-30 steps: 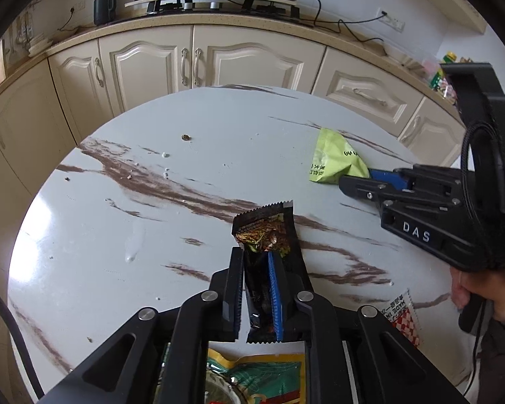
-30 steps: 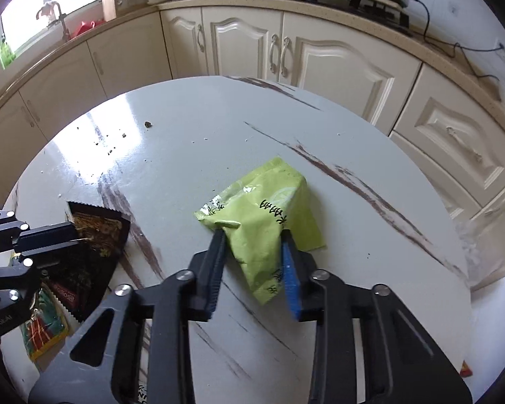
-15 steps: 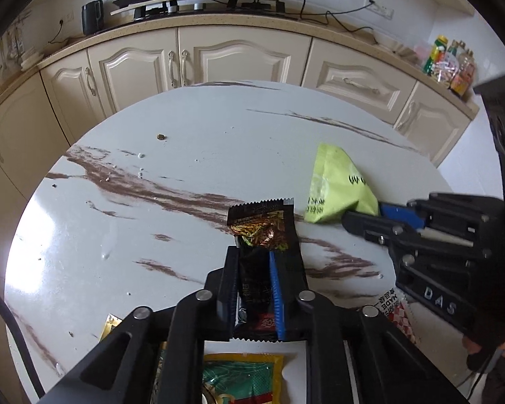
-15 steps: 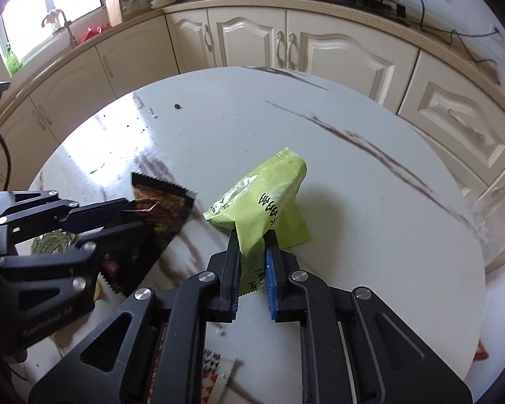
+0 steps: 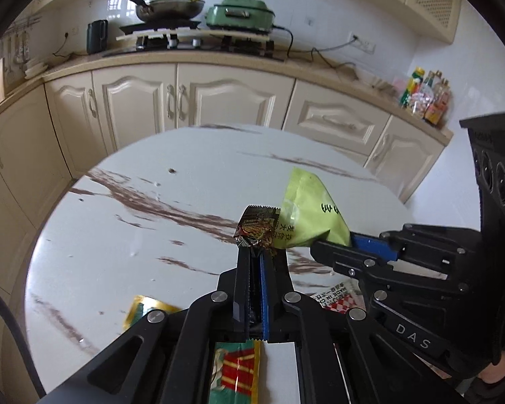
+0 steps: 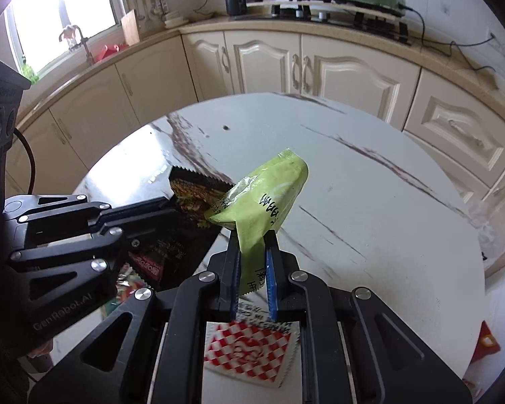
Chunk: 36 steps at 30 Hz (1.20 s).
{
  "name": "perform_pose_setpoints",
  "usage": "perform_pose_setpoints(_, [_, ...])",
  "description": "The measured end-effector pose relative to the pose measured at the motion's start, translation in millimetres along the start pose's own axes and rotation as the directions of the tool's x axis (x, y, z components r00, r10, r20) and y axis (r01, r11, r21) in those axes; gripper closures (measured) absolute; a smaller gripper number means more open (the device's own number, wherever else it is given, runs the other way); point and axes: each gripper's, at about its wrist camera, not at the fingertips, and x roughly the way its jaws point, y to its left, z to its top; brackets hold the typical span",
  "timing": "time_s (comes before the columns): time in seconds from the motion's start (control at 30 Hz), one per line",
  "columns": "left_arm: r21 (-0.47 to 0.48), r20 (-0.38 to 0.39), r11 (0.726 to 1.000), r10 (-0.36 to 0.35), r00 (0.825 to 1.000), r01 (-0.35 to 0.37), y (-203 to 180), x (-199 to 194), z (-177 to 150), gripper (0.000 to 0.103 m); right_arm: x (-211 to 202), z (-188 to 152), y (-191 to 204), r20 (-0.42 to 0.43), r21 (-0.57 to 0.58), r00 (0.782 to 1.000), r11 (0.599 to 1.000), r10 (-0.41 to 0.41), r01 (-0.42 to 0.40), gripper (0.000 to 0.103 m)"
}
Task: Collect trash
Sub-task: 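Carry both packets over the blue bin and open both grippers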
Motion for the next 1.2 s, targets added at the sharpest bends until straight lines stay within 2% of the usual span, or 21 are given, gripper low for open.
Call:
perform_pose_setpoints(0.2, [-0.038, 0.079, 0.999, 0.006, 0.997, -0.003, 32, -71, -17, 0.102, -35, 8, 41, 0.050, -0.021, 0.998, 0.999, 0.041, -0.040, 0.090])
perform_pose_setpoints(0.4, [-0.098, 0.136, 0.993, 0.081, 0.987, -0.068, 80, -152, -58, 0.102, -50, 18, 125, 0.078, -0.103, 0.992, 0.990, 0.100, -0.092, 0.090])
perform_pose_setpoints(0.57, [-0.180, 0.154, 0.974, 0.169, 0.974, -0.141, 134, -218, -108, 0.102, -33, 21, 216, 0.063, -0.173, 0.981, 0.970, 0.185, -0.172, 0.090])
perform_pose_setpoints(0.77, [-0.308, 0.120, 0.924, 0.273, 0.955, -0.226, 209, -273, -175, 0.102, 8, 13, 329, -0.003, -0.246, 0.959, 0.929, 0.285, -0.277, 0.090])
perform_pose_setpoints(0.97, [-0.404, 0.028, 0.876, 0.299, 0.954, -0.263, 262, -280, -231, 0.102, 83, -6, 416, -0.116, -0.273, 0.947, 0.907, 0.299, -0.320, 0.090])
perform_pose_setpoints(1.07, [-0.440, -0.034, 0.859, 0.275, 0.961, -0.261, 293, -260, -255, 0.102, 134, -18, 434, -0.188, -0.246, 0.939, 0.912, 0.287, -0.328, 0.090])
perform_pose_setpoints(1.2, [-0.459, -0.112, 0.847, 0.247, 0.963, -0.270, 325, -222, -271, 0.102, 198, -36, 437, -0.279, -0.195, 0.926, 0.929, 0.255, -0.315, 0.090])
